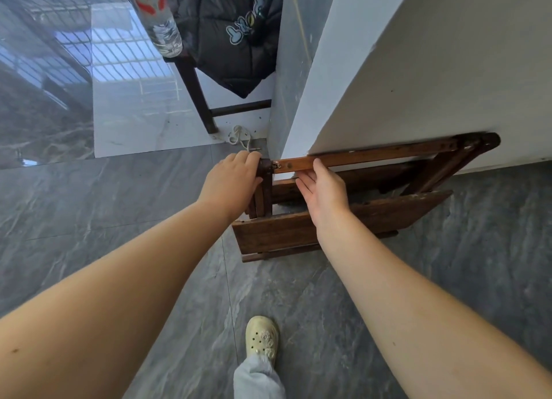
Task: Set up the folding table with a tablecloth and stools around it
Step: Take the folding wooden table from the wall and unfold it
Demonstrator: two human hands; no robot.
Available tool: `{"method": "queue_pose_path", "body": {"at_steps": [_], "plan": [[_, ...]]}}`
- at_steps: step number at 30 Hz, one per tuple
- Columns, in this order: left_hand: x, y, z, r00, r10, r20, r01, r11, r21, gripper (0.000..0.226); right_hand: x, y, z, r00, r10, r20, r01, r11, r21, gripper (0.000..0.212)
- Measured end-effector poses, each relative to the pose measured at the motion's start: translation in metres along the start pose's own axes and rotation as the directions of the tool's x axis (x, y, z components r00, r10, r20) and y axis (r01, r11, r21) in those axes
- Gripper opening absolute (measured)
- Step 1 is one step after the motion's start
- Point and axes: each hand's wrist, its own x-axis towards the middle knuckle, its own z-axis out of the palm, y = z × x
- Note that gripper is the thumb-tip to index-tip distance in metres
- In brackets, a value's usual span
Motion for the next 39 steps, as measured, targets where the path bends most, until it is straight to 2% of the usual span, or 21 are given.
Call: {"method": "queue_pose_path", "body": {"at_steps": [7,11,14,16,19,20,24,26,33,39], "plan": [[-0.018,0.003,-0.004,0.998,0.056,0.021,-0.057,0.998,0.034,0.037,-0.016,0.009,-0.012,0.999,-0.038,-0.003,0.038,0.999,-0.026,0.031],[-0.048,0.010,0.001,0.994,0.105,0.026,-0.105,0.995,-0.001,0.040,-0.037,0.027,-0.026,0.988,-0.118,-0.103,0.107,0.989,-0.103,0.036],[-0.072,0.016,0.004,0.988,0.152,0.036,-0.152,0.988,-0.001,0.039,-0.054,0.049,-0.036,0.951,-0.236,-0.198,0.190,0.956,-0.224,0.045],[-0.089,0.022,0.006,0.983,0.176,0.053,-0.176,0.984,-0.008,0.039,-0.066,0.064,-0.042,0.922,-0.298,-0.247,0.224,0.932,-0.286,0.057],[-0.115,0.031,0.010,0.973,0.219,0.071,-0.220,0.976,-0.005,0.038,-0.092,0.080,-0.050,0.906,-0.302,-0.295,0.219,0.933,-0.285,0.099],[-0.125,0.033,0.012,0.968,0.236,0.083,-0.236,0.972,-0.012,0.037,-0.096,0.086,-0.057,0.899,-0.309,-0.311,0.221,0.932,-0.286,0.103],[-0.175,0.042,0.024,0.947,0.286,0.149,-0.285,0.958,-0.026,0.036,-0.130,0.120,-0.093,0.902,-0.317,-0.294,0.246,0.935,-0.255,0.067],[-0.208,0.041,0.031,0.943,0.293,0.158,-0.289,0.956,-0.045,0.036,-0.150,0.143,-0.107,0.910,-0.308,-0.277,0.242,0.938,-0.247,0.059],[-0.321,0.015,0.054,0.953,0.251,0.166,-0.246,0.968,-0.051,0.038,-0.215,0.230,-0.134,0.933,-0.243,-0.264,0.181,0.954,-0.240,0.043],[-0.428,-0.002,0.076,0.973,0.180,0.145,-0.172,0.983,-0.064,0.038,-0.274,0.308,-0.156,0.957,-0.215,-0.196,0.153,0.945,-0.289,0.047]]}}
